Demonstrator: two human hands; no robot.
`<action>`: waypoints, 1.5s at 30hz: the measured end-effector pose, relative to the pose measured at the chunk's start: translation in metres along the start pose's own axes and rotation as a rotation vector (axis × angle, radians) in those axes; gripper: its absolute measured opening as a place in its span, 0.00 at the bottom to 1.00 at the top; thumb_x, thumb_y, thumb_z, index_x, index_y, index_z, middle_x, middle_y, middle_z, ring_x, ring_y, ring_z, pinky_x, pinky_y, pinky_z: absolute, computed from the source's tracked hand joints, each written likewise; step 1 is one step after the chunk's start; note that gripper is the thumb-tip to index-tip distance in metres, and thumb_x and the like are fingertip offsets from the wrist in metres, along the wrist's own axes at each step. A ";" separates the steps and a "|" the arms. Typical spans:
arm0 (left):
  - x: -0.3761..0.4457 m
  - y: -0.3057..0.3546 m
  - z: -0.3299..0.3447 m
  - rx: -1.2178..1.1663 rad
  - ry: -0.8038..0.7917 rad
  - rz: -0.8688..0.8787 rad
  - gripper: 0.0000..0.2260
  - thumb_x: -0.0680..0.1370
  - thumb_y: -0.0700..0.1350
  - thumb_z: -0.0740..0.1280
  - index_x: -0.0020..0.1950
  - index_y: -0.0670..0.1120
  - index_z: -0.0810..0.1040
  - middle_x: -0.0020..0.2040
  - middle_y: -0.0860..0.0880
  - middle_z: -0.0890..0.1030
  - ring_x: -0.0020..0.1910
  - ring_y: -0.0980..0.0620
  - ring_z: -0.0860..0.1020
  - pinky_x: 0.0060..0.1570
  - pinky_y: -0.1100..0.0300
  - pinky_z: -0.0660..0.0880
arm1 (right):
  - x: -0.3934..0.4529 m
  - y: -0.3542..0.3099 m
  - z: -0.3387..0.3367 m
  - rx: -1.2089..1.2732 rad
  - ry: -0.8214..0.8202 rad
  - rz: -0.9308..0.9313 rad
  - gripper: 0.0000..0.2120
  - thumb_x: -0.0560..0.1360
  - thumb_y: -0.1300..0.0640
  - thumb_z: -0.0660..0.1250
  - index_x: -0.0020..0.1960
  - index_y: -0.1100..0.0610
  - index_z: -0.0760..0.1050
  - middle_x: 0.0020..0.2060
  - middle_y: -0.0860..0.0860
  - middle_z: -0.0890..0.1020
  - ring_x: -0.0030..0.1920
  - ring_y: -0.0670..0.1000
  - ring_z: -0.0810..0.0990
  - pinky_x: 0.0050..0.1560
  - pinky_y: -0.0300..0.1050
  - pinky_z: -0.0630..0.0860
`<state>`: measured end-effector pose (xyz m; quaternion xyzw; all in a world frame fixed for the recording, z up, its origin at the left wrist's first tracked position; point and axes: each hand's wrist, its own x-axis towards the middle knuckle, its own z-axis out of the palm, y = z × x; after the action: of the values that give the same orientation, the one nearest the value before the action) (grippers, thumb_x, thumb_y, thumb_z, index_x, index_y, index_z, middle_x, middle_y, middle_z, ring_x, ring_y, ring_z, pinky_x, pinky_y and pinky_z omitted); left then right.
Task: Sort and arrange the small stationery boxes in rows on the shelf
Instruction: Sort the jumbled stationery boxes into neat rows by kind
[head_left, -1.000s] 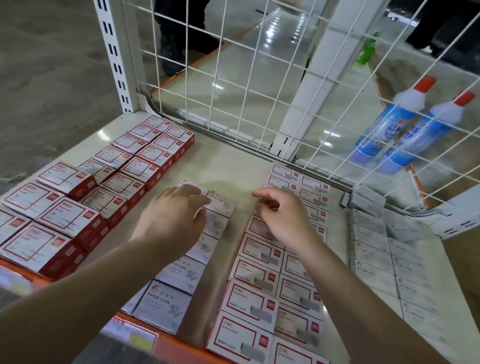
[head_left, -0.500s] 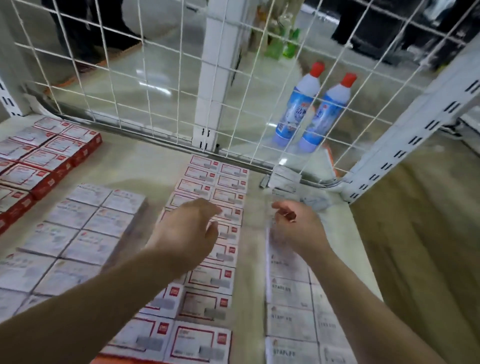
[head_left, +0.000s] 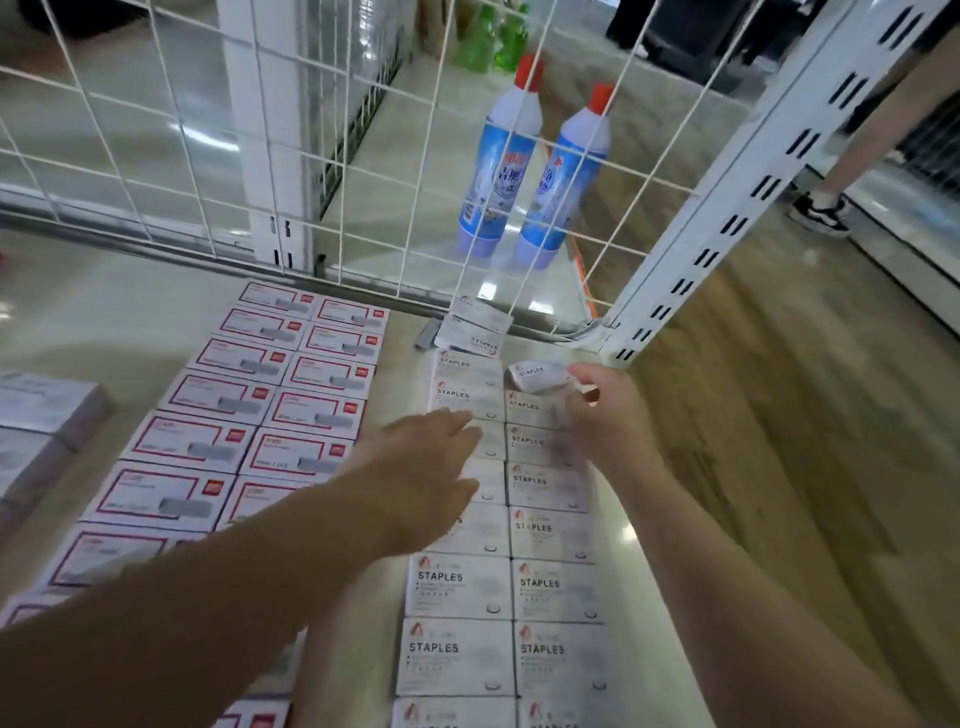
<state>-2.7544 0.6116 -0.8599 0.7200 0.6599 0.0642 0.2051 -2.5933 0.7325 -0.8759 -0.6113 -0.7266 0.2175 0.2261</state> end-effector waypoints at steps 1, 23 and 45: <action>0.004 0.002 0.002 -0.005 -0.001 0.000 0.26 0.81 0.54 0.54 0.76 0.52 0.50 0.77 0.55 0.50 0.75 0.54 0.51 0.73 0.55 0.53 | 0.005 0.000 -0.002 -0.017 -0.021 0.006 0.17 0.77 0.60 0.60 0.65 0.57 0.73 0.62 0.55 0.74 0.59 0.53 0.73 0.59 0.43 0.68; 0.016 0.009 0.006 0.002 -0.031 0.031 0.25 0.81 0.54 0.54 0.76 0.52 0.50 0.76 0.57 0.49 0.74 0.56 0.54 0.70 0.57 0.58 | 0.045 0.003 -0.006 -0.139 -0.263 -0.042 0.09 0.77 0.61 0.62 0.53 0.67 0.74 0.46 0.56 0.77 0.49 0.54 0.75 0.48 0.47 0.70; 0.003 0.004 -0.002 -0.643 0.321 -0.329 0.12 0.79 0.47 0.61 0.62 0.48 0.75 0.53 0.53 0.78 0.46 0.56 0.76 0.38 0.69 0.75 | -0.029 -0.004 -0.018 0.148 -0.096 -0.166 0.14 0.74 0.58 0.69 0.57 0.52 0.71 0.45 0.49 0.77 0.44 0.44 0.76 0.41 0.29 0.72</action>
<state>-2.7516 0.6147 -0.8572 0.4844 0.7365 0.3455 0.3218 -2.5810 0.7042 -0.8607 -0.5193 -0.7667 0.2803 0.2528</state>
